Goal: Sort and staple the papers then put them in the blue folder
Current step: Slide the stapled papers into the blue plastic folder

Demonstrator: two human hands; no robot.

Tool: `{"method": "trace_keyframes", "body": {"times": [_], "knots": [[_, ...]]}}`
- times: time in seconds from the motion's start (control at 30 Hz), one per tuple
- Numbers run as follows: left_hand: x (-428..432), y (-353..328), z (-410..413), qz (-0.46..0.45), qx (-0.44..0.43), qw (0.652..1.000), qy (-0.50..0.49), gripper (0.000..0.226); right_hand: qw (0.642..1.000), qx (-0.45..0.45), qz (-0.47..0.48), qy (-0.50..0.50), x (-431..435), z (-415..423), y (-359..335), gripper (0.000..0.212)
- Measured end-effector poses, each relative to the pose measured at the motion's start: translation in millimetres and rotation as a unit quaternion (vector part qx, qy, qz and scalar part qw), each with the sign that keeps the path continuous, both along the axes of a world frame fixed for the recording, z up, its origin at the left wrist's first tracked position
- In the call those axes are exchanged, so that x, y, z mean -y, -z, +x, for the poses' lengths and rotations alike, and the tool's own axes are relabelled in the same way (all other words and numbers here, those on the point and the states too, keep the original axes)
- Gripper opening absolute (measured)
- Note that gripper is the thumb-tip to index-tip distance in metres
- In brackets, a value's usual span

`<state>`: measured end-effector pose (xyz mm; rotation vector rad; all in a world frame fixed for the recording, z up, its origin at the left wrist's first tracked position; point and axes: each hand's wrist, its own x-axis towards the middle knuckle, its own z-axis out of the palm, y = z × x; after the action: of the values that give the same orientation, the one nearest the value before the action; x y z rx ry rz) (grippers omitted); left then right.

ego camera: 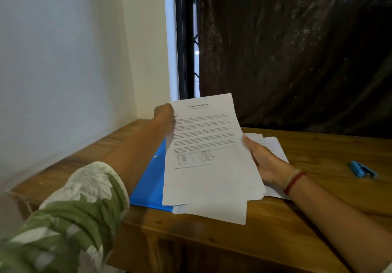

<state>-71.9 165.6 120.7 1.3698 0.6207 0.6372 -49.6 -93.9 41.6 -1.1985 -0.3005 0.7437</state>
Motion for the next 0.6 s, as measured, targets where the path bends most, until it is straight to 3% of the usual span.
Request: {"method": "trace_keyframes", "body": {"times": [0.17, 0.43, 0.6], "knots": [[6.5, -0.6, -1.0, -0.031, 0.027, 0.999, 0.032, 0.025, 0.993, 0.098, -0.061, 0.027, -7.6, 4.9, 14.1, 0.021], [1.4, -3.5, 4.5, -0.041, 0.012, 0.996, 0.081, 0.019, 0.991, 0.106, -0.077, 0.024, -8.6, 3.4, 14.8, 0.03], [-8.1, -7.8, 1.6, -0.06, -0.019, 0.987, 0.149, 0.017, 0.998, 0.046, -0.041, -0.027, -2.7, 3.0, 7.5, 0.04]]}}
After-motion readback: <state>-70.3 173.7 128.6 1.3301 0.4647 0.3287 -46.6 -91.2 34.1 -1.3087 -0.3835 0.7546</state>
